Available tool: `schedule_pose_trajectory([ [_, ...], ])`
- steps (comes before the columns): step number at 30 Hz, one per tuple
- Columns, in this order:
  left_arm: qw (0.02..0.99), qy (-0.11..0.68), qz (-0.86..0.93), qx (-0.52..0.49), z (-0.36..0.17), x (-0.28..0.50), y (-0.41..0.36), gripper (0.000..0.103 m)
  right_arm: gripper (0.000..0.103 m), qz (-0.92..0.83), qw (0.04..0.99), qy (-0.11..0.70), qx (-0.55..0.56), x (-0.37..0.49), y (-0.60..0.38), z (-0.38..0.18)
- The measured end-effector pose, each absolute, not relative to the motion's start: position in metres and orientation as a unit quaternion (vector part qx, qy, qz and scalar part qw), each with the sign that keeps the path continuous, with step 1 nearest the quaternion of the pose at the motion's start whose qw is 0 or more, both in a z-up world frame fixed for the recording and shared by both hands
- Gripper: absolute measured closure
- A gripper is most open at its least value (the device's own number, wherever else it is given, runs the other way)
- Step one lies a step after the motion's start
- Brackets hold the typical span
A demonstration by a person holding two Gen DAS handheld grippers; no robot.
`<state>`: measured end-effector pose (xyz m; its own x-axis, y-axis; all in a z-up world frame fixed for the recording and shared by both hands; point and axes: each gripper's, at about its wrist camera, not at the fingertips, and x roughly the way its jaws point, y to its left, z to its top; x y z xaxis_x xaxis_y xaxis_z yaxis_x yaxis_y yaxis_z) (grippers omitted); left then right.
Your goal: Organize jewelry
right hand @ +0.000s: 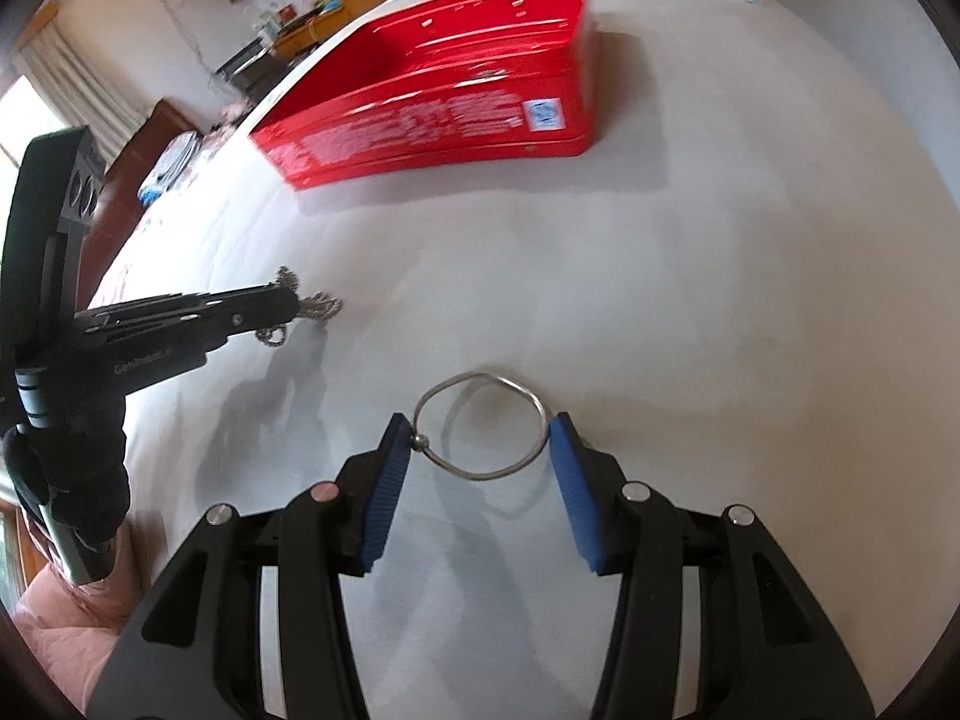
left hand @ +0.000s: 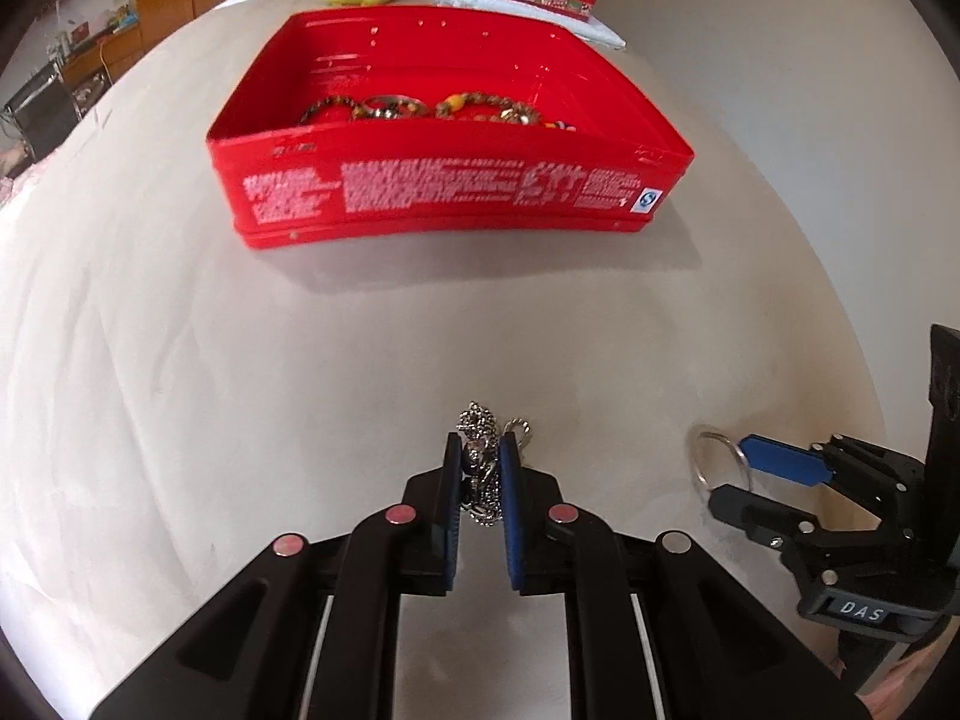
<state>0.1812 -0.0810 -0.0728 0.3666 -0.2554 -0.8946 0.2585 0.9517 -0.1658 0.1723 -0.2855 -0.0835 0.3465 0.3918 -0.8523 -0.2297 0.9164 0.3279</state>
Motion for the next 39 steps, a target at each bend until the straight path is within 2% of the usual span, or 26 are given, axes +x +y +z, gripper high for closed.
schedule_pose_trajectory([
  [10, 0.829, 0.539, -0.150, -0.009, -0.076, 0.177, -0.058, 0.091, 0.050, 0.179, 0.812, 0.547, 0.096, 0.176, -0.289, -0.081],
  [13, 0.826, 0.541, -0.155, -0.009, -0.078, 0.177, -0.060, 0.091, 0.046, 0.179, 0.811, 0.552, 0.081, 0.177, -0.280, -0.085],
  [17, 0.825, 0.544, -0.156, -0.009, -0.079, 0.176, -0.061, 0.091, 0.045, 0.167, 0.819, 0.548, 0.035, 0.176, -0.259, -0.087],
  [21, 0.825, 0.543, -0.157, -0.010, -0.080, 0.175, -0.062, 0.091, 0.054, 0.148, 0.831, 0.535, -0.014, 0.174, -0.245, -0.090],
  [29, 0.830, 0.535, -0.158, -0.011, -0.074, 0.171, -0.058, 0.091, 0.055, 0.161, 0.829, 0.532, 0.061, 0.180, -0.271, -0.080],
  [39, 0.846, 0.510, -0.154, -0.004, -0.057, 0.160, -0.058, 0.091, 0.055, 0.164, 0.837, 0.519, 0.057, 0.177, -0.274, -0.063],
])
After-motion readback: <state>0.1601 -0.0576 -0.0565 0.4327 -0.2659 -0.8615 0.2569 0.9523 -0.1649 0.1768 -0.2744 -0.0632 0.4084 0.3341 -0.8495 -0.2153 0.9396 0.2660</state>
